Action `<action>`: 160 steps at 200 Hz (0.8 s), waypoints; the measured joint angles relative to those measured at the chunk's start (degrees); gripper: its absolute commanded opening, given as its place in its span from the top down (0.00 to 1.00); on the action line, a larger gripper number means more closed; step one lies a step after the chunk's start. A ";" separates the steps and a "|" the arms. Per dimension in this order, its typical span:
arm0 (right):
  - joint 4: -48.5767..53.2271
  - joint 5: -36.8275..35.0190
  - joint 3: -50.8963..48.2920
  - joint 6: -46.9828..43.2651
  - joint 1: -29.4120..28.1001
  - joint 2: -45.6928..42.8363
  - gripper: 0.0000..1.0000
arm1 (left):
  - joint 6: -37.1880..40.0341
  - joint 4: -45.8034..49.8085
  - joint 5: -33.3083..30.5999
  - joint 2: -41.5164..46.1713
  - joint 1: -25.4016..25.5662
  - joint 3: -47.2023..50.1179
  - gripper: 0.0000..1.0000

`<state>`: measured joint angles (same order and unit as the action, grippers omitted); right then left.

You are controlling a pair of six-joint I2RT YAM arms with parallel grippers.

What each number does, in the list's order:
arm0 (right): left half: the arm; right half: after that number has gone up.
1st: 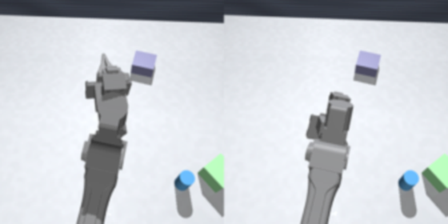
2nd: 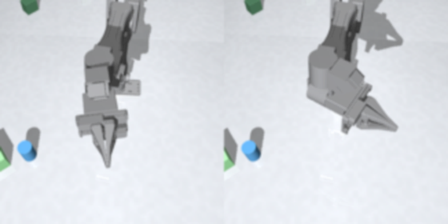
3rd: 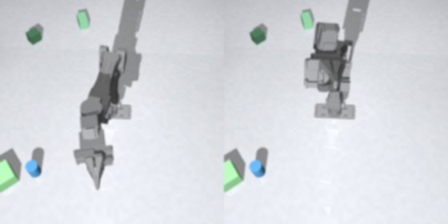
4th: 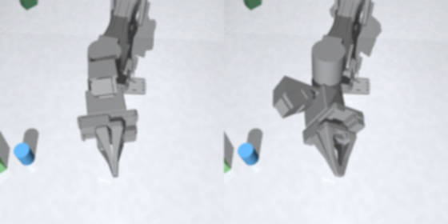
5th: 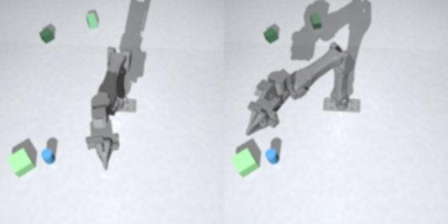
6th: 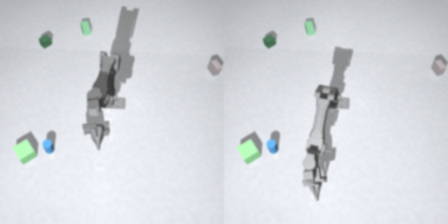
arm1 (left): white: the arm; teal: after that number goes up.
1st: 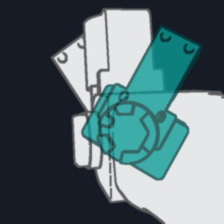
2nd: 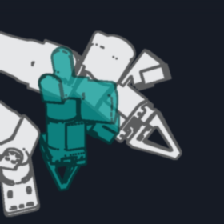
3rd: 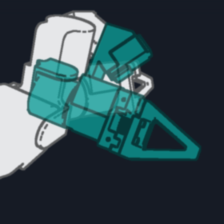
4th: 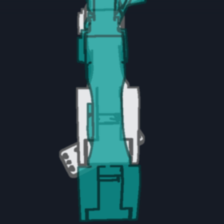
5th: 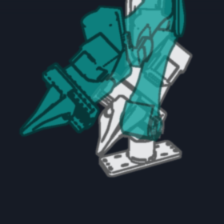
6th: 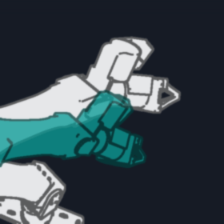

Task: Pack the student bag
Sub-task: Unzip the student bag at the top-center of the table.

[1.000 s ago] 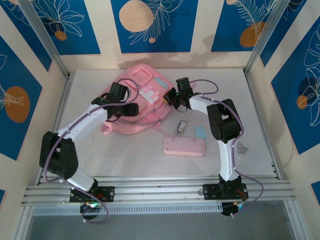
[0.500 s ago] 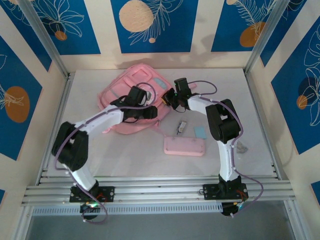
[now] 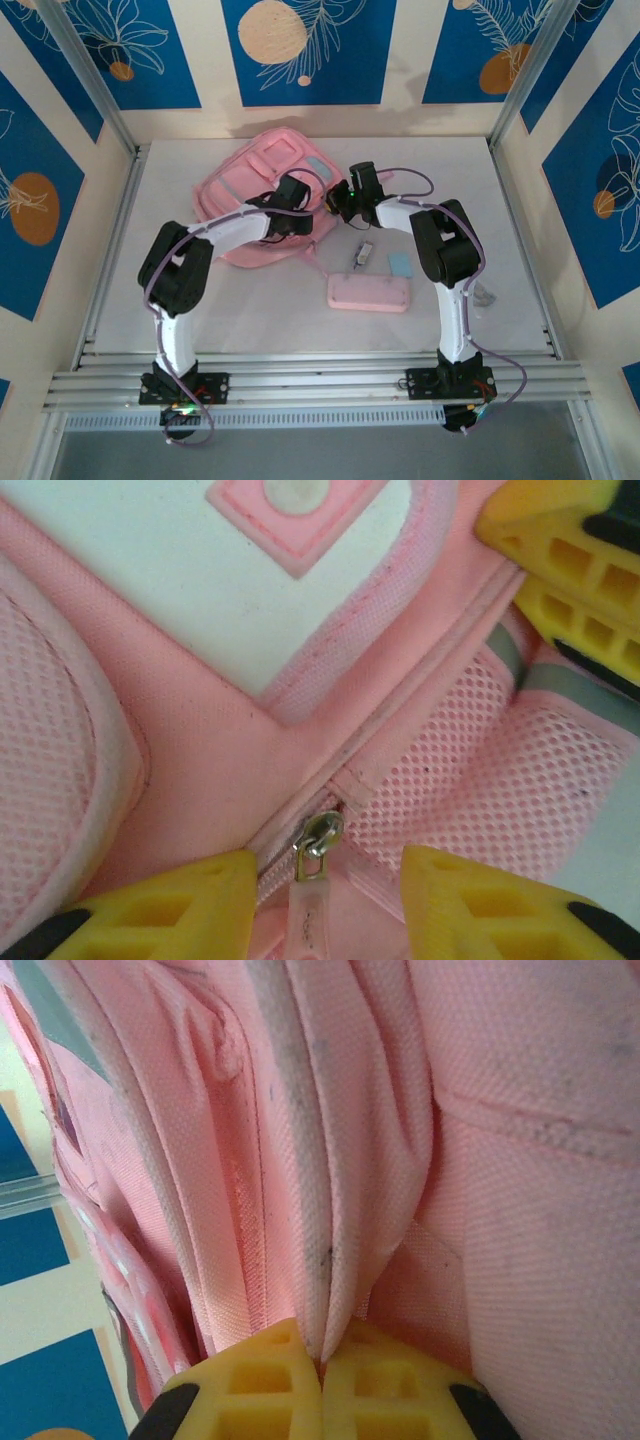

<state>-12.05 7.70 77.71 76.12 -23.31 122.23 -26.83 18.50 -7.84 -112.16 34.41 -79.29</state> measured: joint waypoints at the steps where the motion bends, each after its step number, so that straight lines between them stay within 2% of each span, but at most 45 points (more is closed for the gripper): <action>1: -0.02 0.00 -0.02 0.04 0.00 0.00 1.00 | -0.04 0.04 -0.04 -0.11 0.02 -0.09 0.61; 55: -1.22 -0.02 -0.70 0.90 -0.04 -0.09 1.00 | 2.82 4.98 -2.58 -4.17 0.26 -4.68 0.69; 81: -1.22 0.00 -0.72 0.90 -0.04 -0.09 1.00 | 3.45 5.27 -2.16 -4.11 0.26 -4.35 0.61; 98: -1.20 0.17 -0.76 0.90 -0.04 -0.09 1.00 | 3.65 4.83 -1.22 -3.50 0.33 -3.37 0.60; 139: -1.27 0.26 -0.98 0.90 0.13 -0.11 1.00 | 4.61 6.36 -0.44 -3.08 0.31 -3.19 0.81; 160: -1.33 0.35 -1.03 0.90 0.48 -0.13 1.00 | 4.96 9.16 -0.09 -3.13 0.22 -4.37 0.79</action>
<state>-13.39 8.05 76.69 77.01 -22.83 122.10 -21.87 27.66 -7.92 -115.28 34.63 -83.66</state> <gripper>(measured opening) 0.055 0.190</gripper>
